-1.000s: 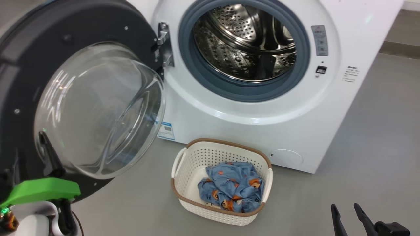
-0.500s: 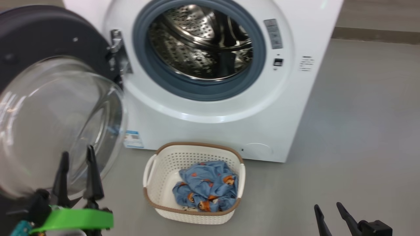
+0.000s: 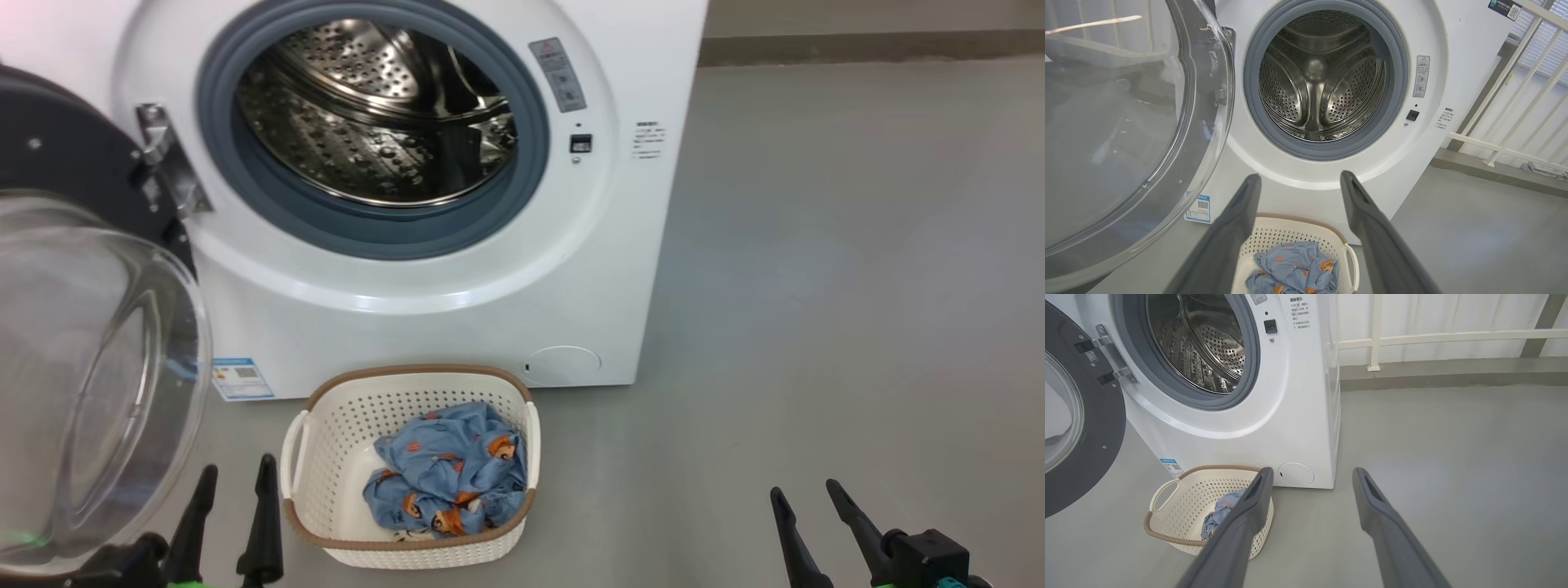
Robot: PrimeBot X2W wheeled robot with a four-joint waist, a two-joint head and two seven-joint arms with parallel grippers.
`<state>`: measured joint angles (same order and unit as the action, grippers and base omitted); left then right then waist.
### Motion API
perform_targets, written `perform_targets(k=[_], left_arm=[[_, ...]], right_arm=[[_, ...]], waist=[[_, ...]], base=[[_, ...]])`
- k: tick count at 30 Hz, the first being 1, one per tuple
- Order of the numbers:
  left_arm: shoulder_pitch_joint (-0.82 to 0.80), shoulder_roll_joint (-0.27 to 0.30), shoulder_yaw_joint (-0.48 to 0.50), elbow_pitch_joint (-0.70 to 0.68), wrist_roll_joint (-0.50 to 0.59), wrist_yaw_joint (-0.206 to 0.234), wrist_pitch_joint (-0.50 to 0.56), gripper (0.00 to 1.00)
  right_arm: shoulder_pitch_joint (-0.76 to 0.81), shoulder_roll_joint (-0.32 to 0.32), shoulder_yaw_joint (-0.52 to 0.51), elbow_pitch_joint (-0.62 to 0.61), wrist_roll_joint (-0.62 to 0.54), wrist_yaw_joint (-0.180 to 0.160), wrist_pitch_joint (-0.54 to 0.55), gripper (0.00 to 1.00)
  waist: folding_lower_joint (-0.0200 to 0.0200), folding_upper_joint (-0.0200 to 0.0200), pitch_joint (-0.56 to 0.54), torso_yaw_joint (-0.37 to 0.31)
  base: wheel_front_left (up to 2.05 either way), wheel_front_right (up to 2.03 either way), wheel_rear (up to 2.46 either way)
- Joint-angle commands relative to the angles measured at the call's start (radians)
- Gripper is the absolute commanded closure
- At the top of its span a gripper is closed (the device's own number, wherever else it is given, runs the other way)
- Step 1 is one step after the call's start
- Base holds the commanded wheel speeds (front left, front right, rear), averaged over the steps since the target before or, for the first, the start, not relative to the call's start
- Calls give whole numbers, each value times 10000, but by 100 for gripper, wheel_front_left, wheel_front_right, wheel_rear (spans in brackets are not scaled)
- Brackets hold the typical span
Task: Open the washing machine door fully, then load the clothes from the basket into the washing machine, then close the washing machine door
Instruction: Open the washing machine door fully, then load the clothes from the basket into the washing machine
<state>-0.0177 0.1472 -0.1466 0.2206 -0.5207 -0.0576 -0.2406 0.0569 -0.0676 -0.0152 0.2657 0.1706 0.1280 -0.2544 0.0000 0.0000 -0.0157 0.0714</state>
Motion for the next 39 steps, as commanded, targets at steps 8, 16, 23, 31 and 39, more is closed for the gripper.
perform_targets(k=[8, 16, 23, 31, 39], left_arm=[[237, -51, 657, 369, 280, -70, -204, 0], [529, -311, 1045, 204, 739, -97, -210, 0], [552, -425, 1291, 29, 1279, -106, -211, 0], [714, -523, 1591, 132, 1738, -146, -211, 0], [784, -604, 1699, 219, 1902, -217, -212, 0]], right_arm=[[-518, -126, 233, -467, 3, 27, -74, 0], [-512, -138, 115, -566, -34, 27, -74, 0], [-519, -150, 6, -582, -90, 27, -74, 0], [-525, -165, -221, -552, -301, 27, -74, 0], [-532, -125, -488, -552, -513, 27, -74, 0]], waist=[[0, 0, 211, -356], [0, 0, 333, -410], [0, 0, 305, -340], [0, 0, 174, -109], [0, 0, 190, 147]], base=[[0, 0, 0], [0, 0, 0], [0, 0, 0], [0, 0, 0], [0, 0, 0]])
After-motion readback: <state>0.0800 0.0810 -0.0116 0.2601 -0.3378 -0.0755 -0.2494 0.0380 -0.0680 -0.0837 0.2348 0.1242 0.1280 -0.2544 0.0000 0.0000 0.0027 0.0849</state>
